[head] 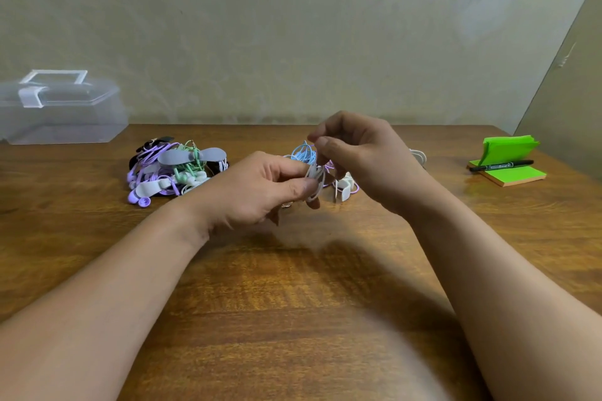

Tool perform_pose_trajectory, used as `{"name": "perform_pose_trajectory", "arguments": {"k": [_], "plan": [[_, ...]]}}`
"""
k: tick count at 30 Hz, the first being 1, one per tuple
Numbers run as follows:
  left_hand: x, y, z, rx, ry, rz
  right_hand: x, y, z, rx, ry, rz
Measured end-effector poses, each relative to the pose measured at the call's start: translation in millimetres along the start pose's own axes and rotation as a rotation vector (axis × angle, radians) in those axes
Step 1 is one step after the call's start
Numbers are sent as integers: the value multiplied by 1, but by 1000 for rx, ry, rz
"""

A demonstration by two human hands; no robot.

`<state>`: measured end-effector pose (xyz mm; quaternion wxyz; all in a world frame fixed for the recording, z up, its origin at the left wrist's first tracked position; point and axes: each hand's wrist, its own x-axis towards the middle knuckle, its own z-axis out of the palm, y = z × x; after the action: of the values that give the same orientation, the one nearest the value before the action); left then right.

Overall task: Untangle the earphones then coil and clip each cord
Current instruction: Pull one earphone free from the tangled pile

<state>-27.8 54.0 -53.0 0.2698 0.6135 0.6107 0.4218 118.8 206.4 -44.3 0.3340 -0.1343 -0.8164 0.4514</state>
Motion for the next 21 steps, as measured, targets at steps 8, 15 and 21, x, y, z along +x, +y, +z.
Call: {"name": "perform_pose_trajectory", "arguments": {"k": [8, 15, 21], "plan": [[8, -10, -5, -429, 189, 25, -2, 16, 21, 350, -86, 129], [14, -13, 1, -388, 274, 41, -1, 14, 24, 359, 20, 228], [15, -11, 11, -515, 304, 52, -2, 8, 29, 816, -110, 562]]}}
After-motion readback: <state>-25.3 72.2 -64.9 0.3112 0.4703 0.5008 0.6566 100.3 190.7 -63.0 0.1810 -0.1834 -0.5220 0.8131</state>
